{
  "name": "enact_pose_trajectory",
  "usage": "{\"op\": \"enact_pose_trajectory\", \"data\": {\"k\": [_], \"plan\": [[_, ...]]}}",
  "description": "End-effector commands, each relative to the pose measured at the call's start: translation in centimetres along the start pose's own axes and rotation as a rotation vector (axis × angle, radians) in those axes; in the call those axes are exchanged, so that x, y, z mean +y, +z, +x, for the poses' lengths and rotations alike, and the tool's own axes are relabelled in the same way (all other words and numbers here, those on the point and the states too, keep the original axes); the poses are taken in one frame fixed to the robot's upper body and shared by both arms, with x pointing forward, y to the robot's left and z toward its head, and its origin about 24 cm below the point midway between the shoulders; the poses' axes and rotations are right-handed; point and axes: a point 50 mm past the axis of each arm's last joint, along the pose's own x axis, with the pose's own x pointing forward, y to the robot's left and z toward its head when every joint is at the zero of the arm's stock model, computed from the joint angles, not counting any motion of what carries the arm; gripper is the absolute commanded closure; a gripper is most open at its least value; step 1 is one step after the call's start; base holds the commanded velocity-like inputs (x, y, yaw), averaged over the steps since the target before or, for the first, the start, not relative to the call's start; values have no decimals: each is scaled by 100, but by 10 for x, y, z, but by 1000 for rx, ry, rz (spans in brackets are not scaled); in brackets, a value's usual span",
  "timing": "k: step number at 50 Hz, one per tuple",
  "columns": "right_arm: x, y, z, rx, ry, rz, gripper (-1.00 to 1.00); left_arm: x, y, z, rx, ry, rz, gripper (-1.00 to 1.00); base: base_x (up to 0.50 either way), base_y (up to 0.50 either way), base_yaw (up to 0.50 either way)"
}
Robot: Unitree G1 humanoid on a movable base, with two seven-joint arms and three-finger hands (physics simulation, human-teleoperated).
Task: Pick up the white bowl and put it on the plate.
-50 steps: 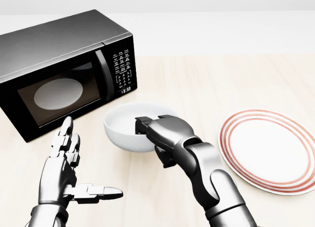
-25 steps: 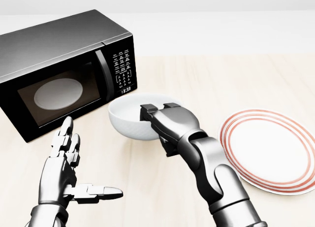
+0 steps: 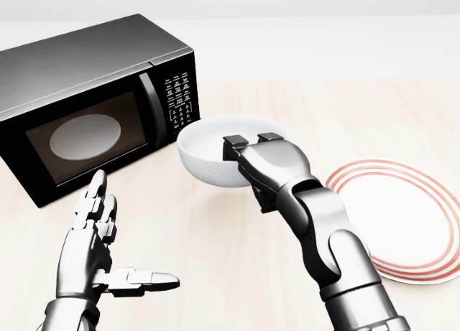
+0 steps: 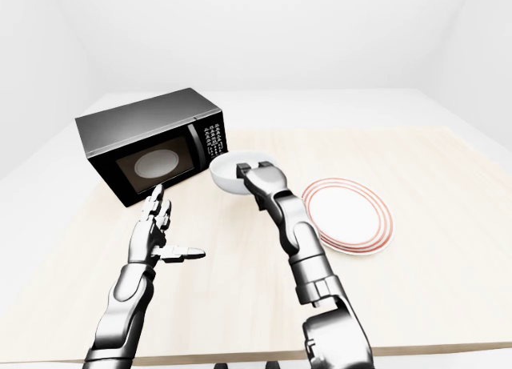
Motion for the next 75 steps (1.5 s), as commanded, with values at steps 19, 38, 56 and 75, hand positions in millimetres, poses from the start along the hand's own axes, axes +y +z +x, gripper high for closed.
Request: {"op": "enact_pose_trajectory", "data": {"k": [19, 38, 56, 75], "plan": [[-22, -43, -15, 108, -86, -14, 100, 0, 0, 0, 0, 0, 0, -100, 0, 0, 0], [-24, -69, -27, 172, -106, 2, 100, 0, 0, 0, 0, 0, 0, -100, 0, 0, 0], [-27, -89, -38, 226, -116, 5, 100, 0, 0, 0, 0, 0, 0, -100, 0, 0, 0], [-28, -118, -53, 307, -126, 17, 100, 0, 0, 0, 0, 0, 0, -100, 0, 0, 0]]}}
